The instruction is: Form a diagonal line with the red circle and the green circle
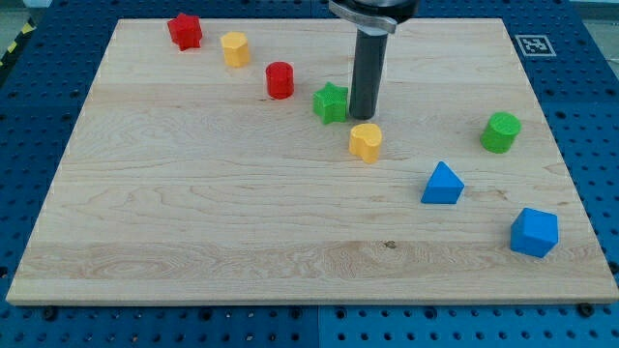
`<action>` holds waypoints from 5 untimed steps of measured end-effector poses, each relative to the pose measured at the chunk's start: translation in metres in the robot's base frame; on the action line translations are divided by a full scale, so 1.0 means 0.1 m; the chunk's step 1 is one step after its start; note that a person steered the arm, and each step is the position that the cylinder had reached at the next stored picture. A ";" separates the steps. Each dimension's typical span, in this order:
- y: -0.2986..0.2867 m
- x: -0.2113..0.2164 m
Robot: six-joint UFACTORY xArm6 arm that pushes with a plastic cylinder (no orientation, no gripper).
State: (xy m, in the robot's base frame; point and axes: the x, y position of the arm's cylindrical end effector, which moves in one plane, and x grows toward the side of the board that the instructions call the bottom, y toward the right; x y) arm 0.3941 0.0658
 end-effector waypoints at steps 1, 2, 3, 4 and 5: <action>0.01 0.05; -0.04 0.05; -0.18 0.05; -0.27 -0.03; -0.27 0.02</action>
